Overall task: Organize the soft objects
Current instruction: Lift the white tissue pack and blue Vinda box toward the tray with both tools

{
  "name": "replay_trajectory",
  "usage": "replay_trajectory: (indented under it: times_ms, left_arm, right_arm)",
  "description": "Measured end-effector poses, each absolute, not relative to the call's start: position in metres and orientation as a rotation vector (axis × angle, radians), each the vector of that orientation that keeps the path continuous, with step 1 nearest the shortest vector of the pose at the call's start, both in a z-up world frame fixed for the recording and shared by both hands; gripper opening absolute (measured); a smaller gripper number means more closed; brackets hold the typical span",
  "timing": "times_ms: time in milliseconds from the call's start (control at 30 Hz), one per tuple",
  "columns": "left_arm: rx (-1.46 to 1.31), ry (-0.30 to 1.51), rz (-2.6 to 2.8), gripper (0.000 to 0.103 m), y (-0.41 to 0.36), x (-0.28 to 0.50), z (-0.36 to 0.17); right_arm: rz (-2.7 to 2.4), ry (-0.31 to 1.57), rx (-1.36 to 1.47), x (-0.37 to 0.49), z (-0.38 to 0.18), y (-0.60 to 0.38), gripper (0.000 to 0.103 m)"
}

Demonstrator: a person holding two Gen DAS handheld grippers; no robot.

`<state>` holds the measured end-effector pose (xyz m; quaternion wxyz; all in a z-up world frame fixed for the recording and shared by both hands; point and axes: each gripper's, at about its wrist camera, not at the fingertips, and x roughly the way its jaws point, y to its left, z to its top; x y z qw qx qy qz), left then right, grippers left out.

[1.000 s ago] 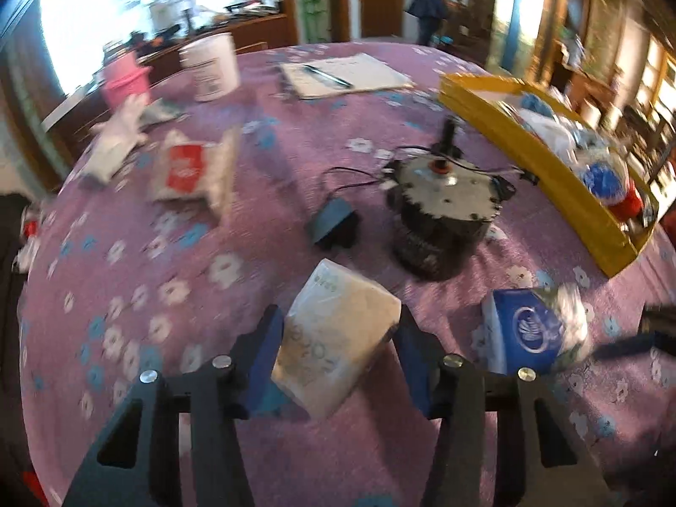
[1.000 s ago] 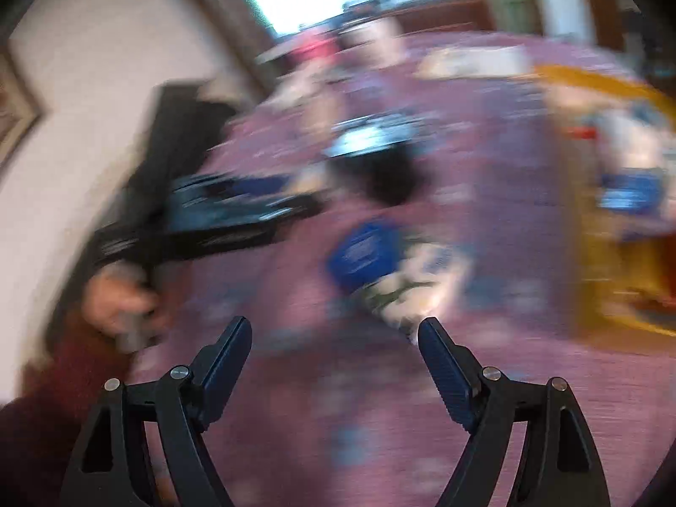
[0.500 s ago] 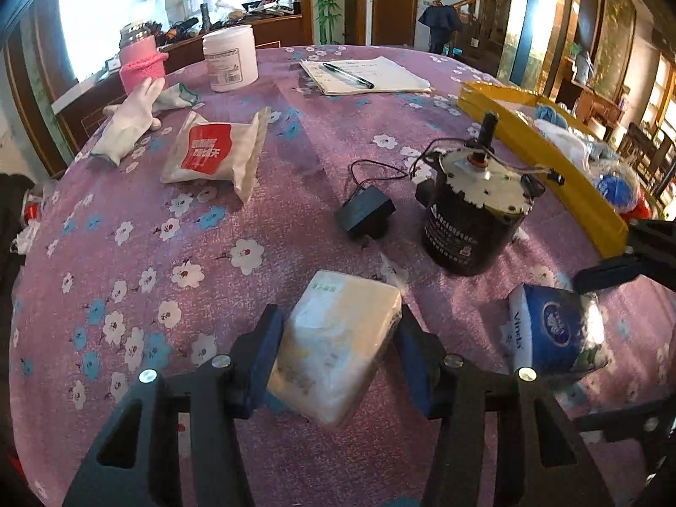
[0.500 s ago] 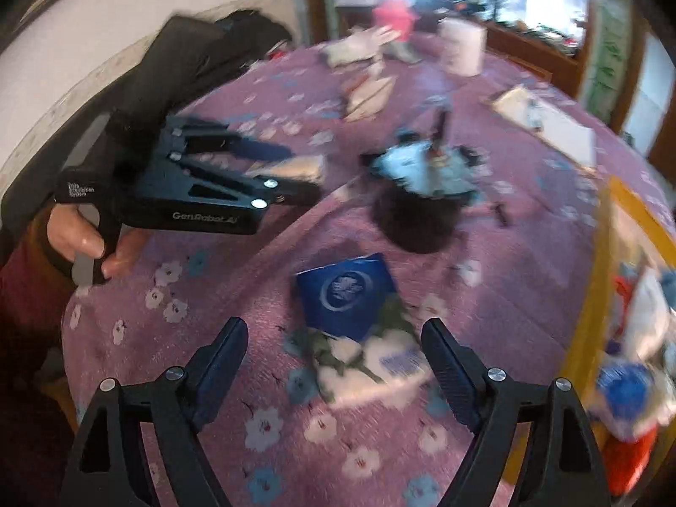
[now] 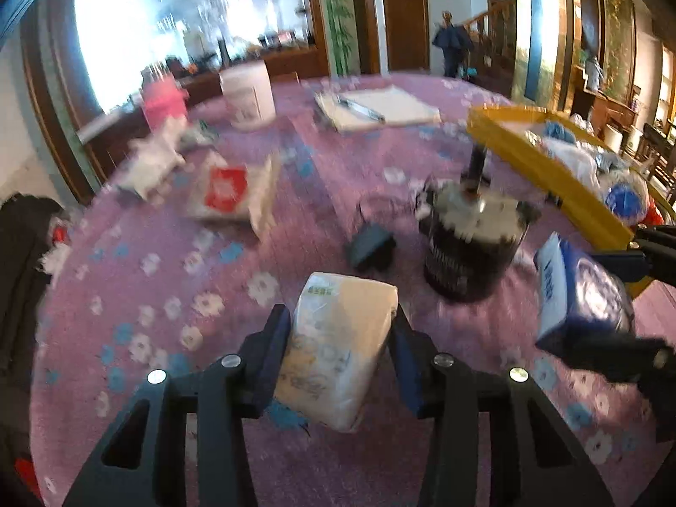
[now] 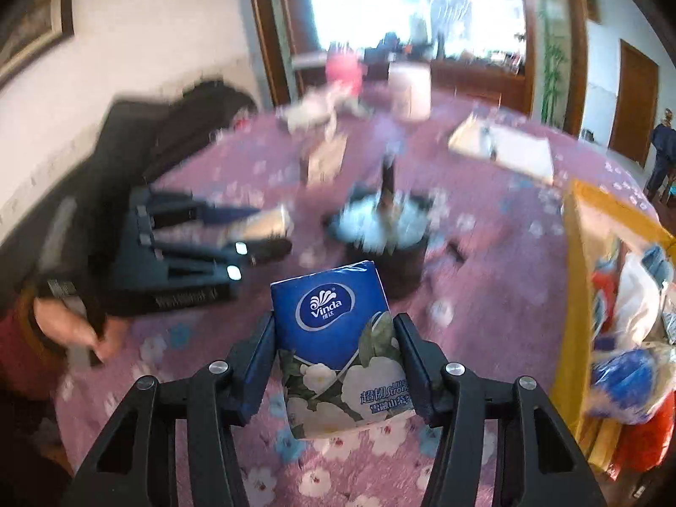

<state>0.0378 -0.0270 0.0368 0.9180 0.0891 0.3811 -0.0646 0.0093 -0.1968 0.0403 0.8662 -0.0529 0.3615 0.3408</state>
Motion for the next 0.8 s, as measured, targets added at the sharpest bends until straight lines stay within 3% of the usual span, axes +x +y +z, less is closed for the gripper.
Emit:
replay_trajectory:
  times_ms: [233,800]
  left_arm:
    - [0.201,0.630,-0.034,0.046,-0.030,0.026,0.056]
    - [0.192,0.591,0.035,0.046,-0.019,0.023,0.060]
  right_arm:
    - [0.630,0.620,-0.074,0.005,0.059,-0.210,0.060]
    - [0.505,0.593,-0.029,0.015,0.066,-0.233,0.059]
